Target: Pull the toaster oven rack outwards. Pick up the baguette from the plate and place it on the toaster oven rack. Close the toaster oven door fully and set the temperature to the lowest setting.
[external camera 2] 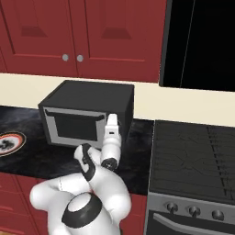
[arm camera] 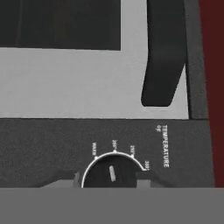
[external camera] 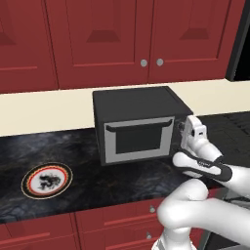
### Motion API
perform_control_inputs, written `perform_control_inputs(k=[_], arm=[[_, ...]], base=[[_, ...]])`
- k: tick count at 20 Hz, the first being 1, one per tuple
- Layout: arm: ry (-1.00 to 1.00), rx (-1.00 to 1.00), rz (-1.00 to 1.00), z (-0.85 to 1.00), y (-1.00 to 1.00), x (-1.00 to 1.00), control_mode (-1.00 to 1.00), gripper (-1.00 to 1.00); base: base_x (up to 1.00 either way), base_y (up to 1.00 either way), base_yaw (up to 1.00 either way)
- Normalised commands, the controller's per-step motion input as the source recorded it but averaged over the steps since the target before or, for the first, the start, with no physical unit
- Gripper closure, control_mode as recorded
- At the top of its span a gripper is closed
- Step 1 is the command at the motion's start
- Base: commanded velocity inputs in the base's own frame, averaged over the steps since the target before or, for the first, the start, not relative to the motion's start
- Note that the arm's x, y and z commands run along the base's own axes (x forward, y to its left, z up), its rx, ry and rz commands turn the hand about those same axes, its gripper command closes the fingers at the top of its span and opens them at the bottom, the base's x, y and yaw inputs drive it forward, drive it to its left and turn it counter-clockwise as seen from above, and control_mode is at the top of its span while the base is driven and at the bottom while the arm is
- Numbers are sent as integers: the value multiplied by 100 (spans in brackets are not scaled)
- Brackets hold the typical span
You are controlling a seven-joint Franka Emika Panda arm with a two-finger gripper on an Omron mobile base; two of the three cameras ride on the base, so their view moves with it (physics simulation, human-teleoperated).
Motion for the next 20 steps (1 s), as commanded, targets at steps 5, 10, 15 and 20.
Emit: perform_control_inputs(k=[5, 10, 15, 20], arm=[[16, -51, 27, -59, 32, 39, -100, 100], [16, -48, 30, -40, 33, 28, -100, 100], [5, -46, 33, -12, 40, 14, -100, 100], [0, -48, 42, 0, 47, 0, -100, 100]], base=[[0, 0, 0], [0, 0, 0], [0, 0, 0], [0, 0, 0]])
